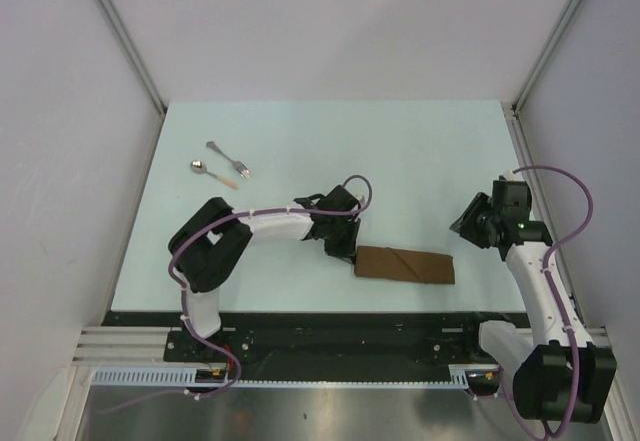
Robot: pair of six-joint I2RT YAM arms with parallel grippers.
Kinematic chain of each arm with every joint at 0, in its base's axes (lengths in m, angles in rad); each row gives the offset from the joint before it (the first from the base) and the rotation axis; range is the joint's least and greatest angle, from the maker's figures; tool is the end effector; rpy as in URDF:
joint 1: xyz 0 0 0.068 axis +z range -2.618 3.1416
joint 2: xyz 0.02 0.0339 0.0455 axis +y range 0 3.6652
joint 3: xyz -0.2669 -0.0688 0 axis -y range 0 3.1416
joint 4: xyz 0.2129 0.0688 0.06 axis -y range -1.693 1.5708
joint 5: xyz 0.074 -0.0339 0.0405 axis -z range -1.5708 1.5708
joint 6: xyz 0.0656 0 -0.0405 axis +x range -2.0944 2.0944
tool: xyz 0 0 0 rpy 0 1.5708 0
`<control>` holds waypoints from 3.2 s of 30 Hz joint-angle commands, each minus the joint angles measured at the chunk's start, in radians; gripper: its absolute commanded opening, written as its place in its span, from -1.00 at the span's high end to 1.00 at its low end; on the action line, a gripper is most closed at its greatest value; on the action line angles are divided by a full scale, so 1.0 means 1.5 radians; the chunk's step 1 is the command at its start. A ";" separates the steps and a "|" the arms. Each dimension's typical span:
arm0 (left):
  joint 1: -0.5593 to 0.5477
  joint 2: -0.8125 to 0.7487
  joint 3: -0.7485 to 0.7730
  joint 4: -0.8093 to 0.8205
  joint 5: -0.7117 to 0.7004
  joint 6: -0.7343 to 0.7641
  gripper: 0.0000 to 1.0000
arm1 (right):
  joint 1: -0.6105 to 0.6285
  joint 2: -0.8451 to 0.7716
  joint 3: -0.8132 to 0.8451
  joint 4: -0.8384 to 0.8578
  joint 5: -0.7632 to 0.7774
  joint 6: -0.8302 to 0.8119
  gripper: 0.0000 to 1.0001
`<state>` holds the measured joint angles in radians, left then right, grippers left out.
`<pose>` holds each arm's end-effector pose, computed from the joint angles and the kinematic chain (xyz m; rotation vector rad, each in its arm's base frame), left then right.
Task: Fold the napkin into a case and place the utensils inside
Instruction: Move the smaller rectangle folded napkin to the center of the board, then pick up the fork from the corner of the board, then pass from the left arm to the right
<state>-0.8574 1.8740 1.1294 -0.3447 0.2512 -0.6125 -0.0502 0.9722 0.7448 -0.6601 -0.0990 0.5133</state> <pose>0.2237 -0.2833 0.1462 0.4371 2.8261 -0.7383 0.1786 -0.0025 0.2364 0.6474 2.3939 0.3219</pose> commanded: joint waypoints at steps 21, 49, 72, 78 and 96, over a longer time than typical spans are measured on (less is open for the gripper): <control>0.301 -0.153 0.197 -0.155 -0.464 0.012 -0.72 | 0.088 0.109 0.131 0.068 -0.141 -0.127 -0.35; 0.482 0.350 0.622 -0.347 -0.429 -0.166 -0.24 | 0.083 0.186 0.152 0.095 -0.176 -0.135 -0.40; 0.454 -0.210 -0.060 0.369 0.455 -0.272 1.00 | 0.162 0.326 0.220 0.346 -0.507 -0.109 -0.74; 0.397 -0.283 -0.227 0.758 0.505 -0.527 1.00 | 0.214 0.366 0.229 0.548 -0.553 -0.001 -0.77; 0.242 -0.295 -0.308 0.795 0.487 -0.532 1.00 | 0.331 0.359 0.217 0.596 -0.320 0.289 -0.03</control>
<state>-0.4706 1.4273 0.6640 0.7704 0.9585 -1.4063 0.4374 1.5455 1.0809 0.2161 -0.6392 0.8452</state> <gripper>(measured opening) 0.320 0.657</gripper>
